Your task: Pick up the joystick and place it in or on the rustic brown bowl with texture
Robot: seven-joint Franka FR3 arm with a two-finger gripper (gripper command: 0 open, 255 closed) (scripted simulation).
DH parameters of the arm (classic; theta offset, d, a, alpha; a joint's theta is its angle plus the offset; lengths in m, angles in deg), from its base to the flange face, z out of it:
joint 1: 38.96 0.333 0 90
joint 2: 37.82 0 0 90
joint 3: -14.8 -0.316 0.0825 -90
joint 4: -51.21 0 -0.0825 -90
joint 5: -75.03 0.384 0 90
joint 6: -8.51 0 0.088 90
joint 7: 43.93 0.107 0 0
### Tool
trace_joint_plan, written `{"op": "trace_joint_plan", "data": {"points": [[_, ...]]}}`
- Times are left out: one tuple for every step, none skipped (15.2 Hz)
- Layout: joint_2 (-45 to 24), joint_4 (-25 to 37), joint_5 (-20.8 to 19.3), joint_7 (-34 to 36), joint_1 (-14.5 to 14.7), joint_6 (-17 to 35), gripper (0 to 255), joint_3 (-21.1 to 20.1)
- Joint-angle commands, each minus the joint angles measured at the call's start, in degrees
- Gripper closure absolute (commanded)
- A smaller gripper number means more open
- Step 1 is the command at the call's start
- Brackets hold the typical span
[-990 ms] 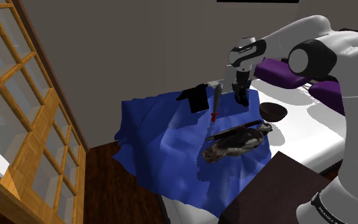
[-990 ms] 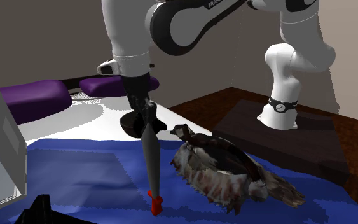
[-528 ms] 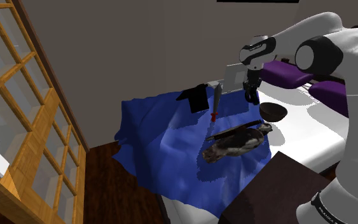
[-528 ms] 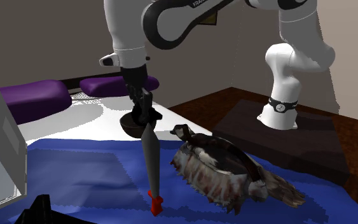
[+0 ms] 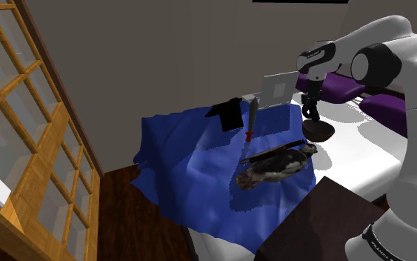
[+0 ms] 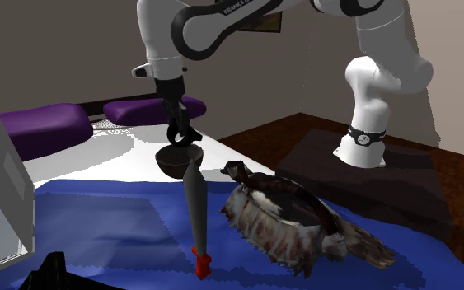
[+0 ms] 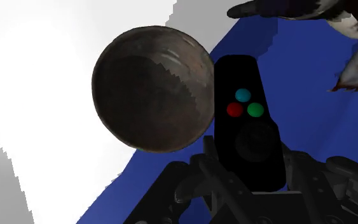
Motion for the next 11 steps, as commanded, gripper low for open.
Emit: {"op": "trace_joint_plan", "data": {"points": [[-0.56, 1.00, 0.27, -2.55, -2.12, -0.30, 255, 0.44], [-0.98, 1.70, 0.43, -3.67, -3.14, -0.51, 255, 0.61], [-1.46, 2.48, 0.59, -4.78, -4.16, -0.74, 255, 0.78], [-1.99, 3.36, 0.78, -5.88, -5.20, -1.02, 255, 0.94], [-2.58, 4.34, 0.97, -6.98, -6.27, -1.34, 255, 1.08], [-3.72, 6.23, 1.32, -8.82, -8.11, -1.98, 255, 1.30], [-3.97, 5.86, 1.37, -8.81, -8.12, -1.36, 255, 1.23], [-4.23, 5.51, 1.45, -8.81, -8.13, -0.76, 255, 1.17], [-4.49, 5.15, 1.52, -8.81, -8.13, -0.14, 255, 1.12], [-4.78, 4.83, 1.60, -8.81, -8.15, 0.45, 255, 1.06], [-5.09, 4.55, 1.68, -8.82, -8.16, 1.03, 255, 0.99]]}}
